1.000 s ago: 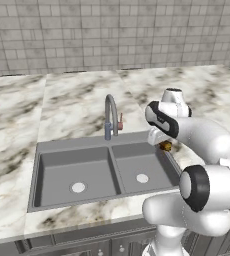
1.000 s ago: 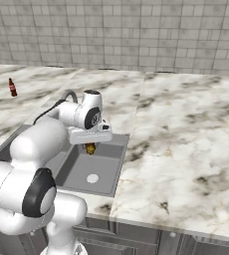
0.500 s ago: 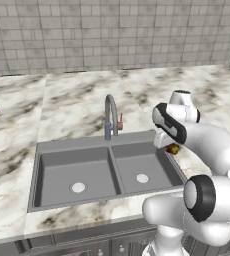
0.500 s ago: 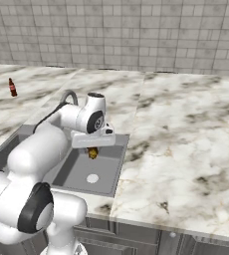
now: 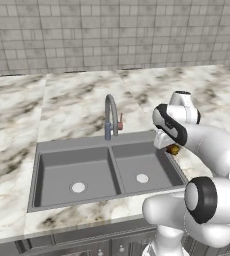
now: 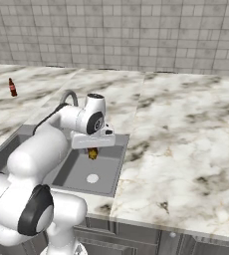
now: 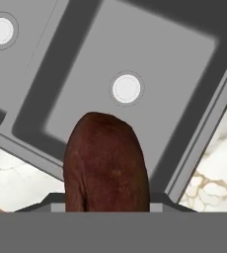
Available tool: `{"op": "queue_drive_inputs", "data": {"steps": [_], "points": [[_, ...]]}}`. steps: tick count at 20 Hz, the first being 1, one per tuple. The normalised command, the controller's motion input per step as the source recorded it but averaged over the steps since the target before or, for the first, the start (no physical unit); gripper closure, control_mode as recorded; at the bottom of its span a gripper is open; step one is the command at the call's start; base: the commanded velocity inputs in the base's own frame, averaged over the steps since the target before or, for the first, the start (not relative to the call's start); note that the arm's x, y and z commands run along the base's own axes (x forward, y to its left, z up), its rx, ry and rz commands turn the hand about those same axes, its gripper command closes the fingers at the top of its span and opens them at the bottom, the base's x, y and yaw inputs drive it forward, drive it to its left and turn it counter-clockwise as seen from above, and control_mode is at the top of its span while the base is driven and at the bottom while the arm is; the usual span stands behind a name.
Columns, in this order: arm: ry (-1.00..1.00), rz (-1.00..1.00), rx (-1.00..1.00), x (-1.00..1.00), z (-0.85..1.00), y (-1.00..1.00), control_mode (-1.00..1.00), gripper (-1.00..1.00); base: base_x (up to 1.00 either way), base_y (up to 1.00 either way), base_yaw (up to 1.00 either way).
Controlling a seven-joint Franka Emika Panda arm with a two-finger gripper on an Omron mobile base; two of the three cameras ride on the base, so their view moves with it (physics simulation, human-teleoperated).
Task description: Turn on the sink faucet. Then move the sweet potato from the counter to the sink. Turn off the sink. Move the vegetable from the sink to the pot next to the stove. Finally move the pot to the front right burner.
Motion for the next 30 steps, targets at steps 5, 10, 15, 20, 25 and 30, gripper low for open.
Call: {"op": "queue_drive_inputs", "data": {"steps": [5, 10, 15, 20, 25, 30], "points": [[-0.02, 0.00, 0.00, -0.17, 0.00, 0.00, 1.00, 1.00, -0.09, 0.00, 0.00], [0.00, 0.00, 0.00, 0.00, 0.00, 0.00, 1.00, 1.00, -0.67, 0.00, 0.00], [0.00, 0.00, 0.00, 0.00, 0.00, 0.00, 1.00, 1.00, -0.74, 0.00, -0.06], [0.00, 0.00, 0.00, 0.00, 0.00, 0.00, 1.00, 1.00, -0.41, 0.00, -0.36], [0.00, 0.00, 0.00, 0.00, 0.00, 0.00, 1.00, 1.00, -0.07, 0.03, -0.49], [0.00, 0.00, 0.00, 0.00, 0.00, 0.00, 1.00, 1.00, 0.00, 0.01, -0.53]]}}
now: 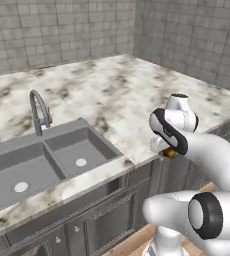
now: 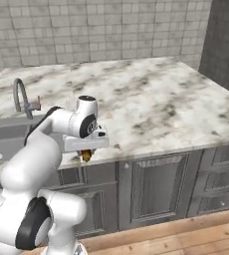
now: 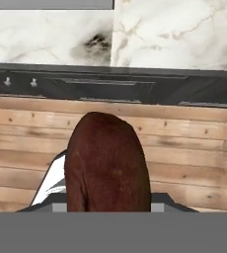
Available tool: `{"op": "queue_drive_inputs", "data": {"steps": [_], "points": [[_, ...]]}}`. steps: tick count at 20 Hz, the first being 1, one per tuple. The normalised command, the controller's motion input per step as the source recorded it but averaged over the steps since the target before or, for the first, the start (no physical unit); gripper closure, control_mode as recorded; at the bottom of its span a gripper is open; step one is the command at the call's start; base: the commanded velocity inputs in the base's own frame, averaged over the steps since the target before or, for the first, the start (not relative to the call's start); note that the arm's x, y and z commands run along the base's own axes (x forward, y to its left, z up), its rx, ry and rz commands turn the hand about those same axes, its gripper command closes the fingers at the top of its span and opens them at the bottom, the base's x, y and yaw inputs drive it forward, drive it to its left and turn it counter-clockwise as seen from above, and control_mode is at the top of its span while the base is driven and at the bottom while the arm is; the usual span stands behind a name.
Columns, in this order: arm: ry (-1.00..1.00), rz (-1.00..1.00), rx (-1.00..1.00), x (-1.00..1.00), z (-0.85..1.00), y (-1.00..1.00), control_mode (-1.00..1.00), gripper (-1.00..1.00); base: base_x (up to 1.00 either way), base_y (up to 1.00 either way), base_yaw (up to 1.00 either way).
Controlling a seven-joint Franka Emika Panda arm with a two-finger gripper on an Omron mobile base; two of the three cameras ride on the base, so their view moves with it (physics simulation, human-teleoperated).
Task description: Turn on the sink faucet. Then move the sweet potato from the counter to the sink. Turn off the sink. Move the vegetable from the sink to the pot next to the stove. Finally move the pot to the front right burner.
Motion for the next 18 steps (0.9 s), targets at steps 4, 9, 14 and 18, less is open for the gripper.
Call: {"op": "queue_drive_inputs", "data": {"steps": [4, 9, 14, 18], "points": [[0.00, 0.00, 0.00, 0.00, 0.00, 0.00, 1.00, 1.00, 0.00, 0.00, -0.55], [0.00, 0.00, 0.00, 0.00, 0.00, 0.00, 1.00, 1.00, 0.01, 0.00, -0.53], [0.00, 0.00, 0.00, 0.00, 0.00, 0.00, 1.00, 1.00, 0.00, 0.00, -0.53], [0.00, 0.00, 0.00, 0.00, 0.00, 0.00, 1.00, 1.00, 0.00, 0.00, -0.54]]}}
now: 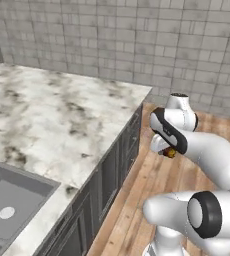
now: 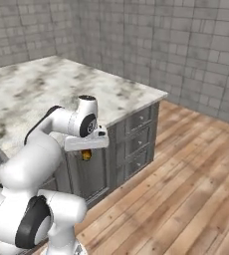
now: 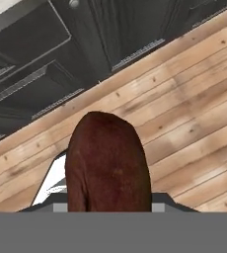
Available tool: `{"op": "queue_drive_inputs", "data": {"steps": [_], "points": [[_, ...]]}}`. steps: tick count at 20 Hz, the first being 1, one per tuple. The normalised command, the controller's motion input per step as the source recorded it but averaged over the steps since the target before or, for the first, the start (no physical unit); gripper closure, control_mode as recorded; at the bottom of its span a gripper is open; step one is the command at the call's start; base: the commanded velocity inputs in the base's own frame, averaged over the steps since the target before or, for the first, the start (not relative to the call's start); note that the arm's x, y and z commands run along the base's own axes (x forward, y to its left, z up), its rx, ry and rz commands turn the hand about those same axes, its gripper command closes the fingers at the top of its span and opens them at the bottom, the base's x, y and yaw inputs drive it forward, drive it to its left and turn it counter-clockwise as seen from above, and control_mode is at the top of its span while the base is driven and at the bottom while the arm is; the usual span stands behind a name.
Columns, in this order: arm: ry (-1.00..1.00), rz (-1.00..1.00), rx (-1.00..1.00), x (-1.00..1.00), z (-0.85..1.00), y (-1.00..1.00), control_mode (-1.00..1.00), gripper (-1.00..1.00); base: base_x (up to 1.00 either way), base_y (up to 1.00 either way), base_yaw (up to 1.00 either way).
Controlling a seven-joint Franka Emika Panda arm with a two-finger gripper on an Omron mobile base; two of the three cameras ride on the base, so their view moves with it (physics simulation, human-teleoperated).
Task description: Turn on the sink faucet. Then move the sweet potato from the counter to the sink. Turn off the sink. Move the vegetable from the sink to the pot next to the stove. Finally move the pot to the front right burner.
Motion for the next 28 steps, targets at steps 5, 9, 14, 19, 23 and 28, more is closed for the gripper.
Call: {"op": "queue_drive_inputs", "data": {"steps": [5, 9, 14, 19, 23, 28], "points": [[0.00, 0.00, 0.00, 0.00, 0.00, 0.00, 1.00, 1.00, 0.03, 0.01, -0.55], [0.00, 0.00, 0.00, 0.00, 0.00, 0.00, 1.00, 1.00, 0.02, 0.00, -0.55], [0.00, 0.00, 0.00, 0.00, 0.00, 0.00, 1.00, 1.00, 0.00, 0.12, -0.53], [0.00, 0.00, 0.00, 0.00, 0.00, 0.00, 1.00, 1.00, 0.00, 0.26, -0.49], [0.00, 0.00, 0.00, 0.00, 0.00, 0.00, 1.00, 1.00, 0.00, 0.21, -0.52], [0.00, 0.00, 0.00, 0.00, 0.00, 0.00, 1.00, 1.00, -0.01, 0.18, -0.55]]}}
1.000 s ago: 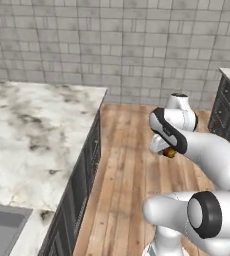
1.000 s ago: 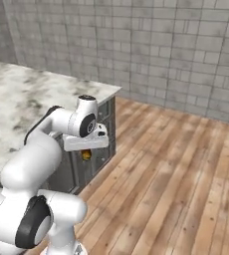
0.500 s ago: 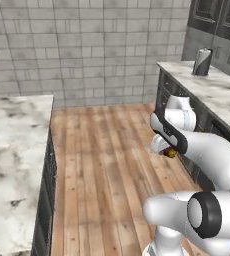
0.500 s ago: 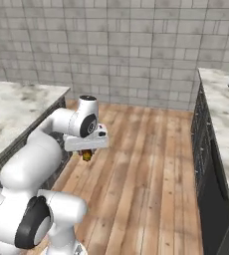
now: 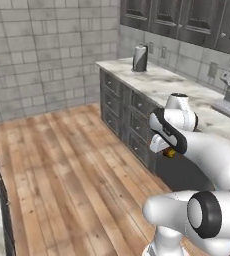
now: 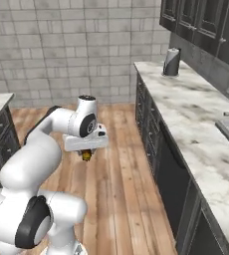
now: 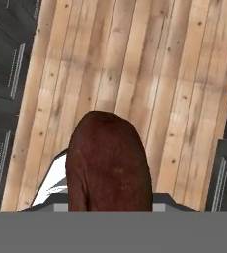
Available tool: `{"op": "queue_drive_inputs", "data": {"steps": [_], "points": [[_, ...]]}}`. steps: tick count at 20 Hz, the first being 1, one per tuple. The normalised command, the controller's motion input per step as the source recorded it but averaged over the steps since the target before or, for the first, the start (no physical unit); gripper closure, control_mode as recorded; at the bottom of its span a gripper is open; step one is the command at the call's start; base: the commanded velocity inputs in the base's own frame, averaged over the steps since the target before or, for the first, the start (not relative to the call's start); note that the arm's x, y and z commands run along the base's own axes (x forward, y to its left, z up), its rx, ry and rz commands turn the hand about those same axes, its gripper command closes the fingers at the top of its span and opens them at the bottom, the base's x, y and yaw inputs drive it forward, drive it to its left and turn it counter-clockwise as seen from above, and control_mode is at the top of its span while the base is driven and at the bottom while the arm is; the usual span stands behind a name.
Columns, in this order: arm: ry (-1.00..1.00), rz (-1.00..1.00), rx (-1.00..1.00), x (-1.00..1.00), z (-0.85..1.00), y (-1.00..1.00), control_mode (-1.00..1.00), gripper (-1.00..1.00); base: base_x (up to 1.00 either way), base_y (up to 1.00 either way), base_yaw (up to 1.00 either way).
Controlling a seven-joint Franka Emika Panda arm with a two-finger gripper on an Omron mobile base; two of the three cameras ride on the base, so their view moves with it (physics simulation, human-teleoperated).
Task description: Turn on the sink faucet. Then move the sweet potato from the counter to the sink. Turn off the sink. Move the vegetable from the sink to the pot next to the stove. Finally move the pot to the front right burner.
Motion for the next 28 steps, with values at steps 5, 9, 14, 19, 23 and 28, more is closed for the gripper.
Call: {"op": "queue_drive_inputs", "data": {"steps": [5, 9, 14, 19, 23, 28], "points": [[0.00, 0.00, 0.00, 0.00, 0.00, 0.00, 1.00, 1.00, -0.01, 0.11, -0.54], [0.00, 0.00, 0.00, 0.00, 0.00, 0.00, 1.00, 1.00, -0.04, 0.05, -0.54], [0.00, 0.00, 0.00, 0.00, 0.00, 0.00, 1.00, 1.00, -0.07, 0.00, -0.53], [0.00, 0.00, 0.00, 0.00, 0.00, 0.00, 1.00, 1.00, -0.08, 0.00, -0.52], [0.00, 0.00, 0.00, 0.00, 0.00, 0.00, 1.00, 1.00, -0.05, -0.01, -0.51], [0.00, 0.00, 0.00, 0.00, 0.00, 0.00, 1.00, 1.00, -0.02, -0.09, -0.48]]}}
